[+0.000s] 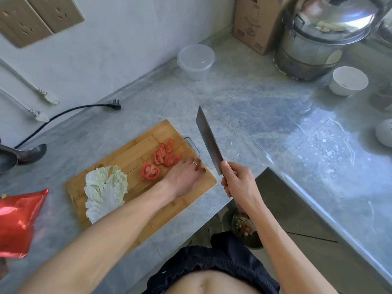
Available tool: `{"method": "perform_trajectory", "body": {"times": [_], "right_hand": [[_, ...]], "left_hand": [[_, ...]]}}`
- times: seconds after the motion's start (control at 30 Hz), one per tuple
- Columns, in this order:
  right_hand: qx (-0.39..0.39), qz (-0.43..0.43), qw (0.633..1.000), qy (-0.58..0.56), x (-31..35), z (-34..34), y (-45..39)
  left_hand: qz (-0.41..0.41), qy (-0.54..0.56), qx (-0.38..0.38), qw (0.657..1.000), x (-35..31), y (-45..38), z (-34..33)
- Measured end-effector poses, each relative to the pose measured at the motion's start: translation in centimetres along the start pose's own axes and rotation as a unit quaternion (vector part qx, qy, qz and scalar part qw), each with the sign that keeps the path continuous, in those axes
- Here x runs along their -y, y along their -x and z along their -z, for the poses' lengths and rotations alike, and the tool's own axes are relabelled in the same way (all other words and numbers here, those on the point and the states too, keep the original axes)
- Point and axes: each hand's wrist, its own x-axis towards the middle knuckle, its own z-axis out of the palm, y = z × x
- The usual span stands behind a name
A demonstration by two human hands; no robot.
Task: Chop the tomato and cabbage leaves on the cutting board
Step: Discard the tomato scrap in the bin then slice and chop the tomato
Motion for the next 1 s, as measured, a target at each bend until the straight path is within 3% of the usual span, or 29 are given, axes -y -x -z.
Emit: {"method": "perform_trajectory", "body": {"times": [0.3,0.47,0.6,0.7,0.77,0.87,0.93,1.0], "right_hand": [[0.047,0.013,0.999,0.013,1.0,-2.2,-2.0],[0.074,0.038,0.996,0.025,2.4,-3.1,-3.4],[0.093,0.050,0.994,0.040,2.8,-3.4,-4.4],[0.106,0.059,0.992,0.044,3.0,-3.5,-4.9],[0.115,0.068,0.990,0.045,3.1,-3.6,-5.1],[0.134,0.070,0.987,0.053,3.0,-3.8,-5.2],[0.150,0.069,0.985,0.044,2.9,-4.0,-5.2],[0.172,0.071,0.981,0.046,2.8,-4.3,-4.9]], "left_hand": [[-0.048,-0.035,-0.085,0.995,4.6,2.3,-0.6],[-0.083,-0.053,0.002,0.995,4.2,2.3,-1.0],[-0.030,-0.086,-0.049,0.995,5.4,2.0,-0.9],[-0.004,0.003,-0.129,0.992,4.8,3.3,-0.8],[0.094,0.139,-0.212,0.963,3.5,4.8,-1.3],[0.354,0.295,-0.300,0.835,2.1,7.6,-2.5],[0.454,0.348,-0.281,0.771,2.0,8.7,-3.4],[0.479,0.380,-0.237,0.755,2.2,9.4,-4.2]]}}
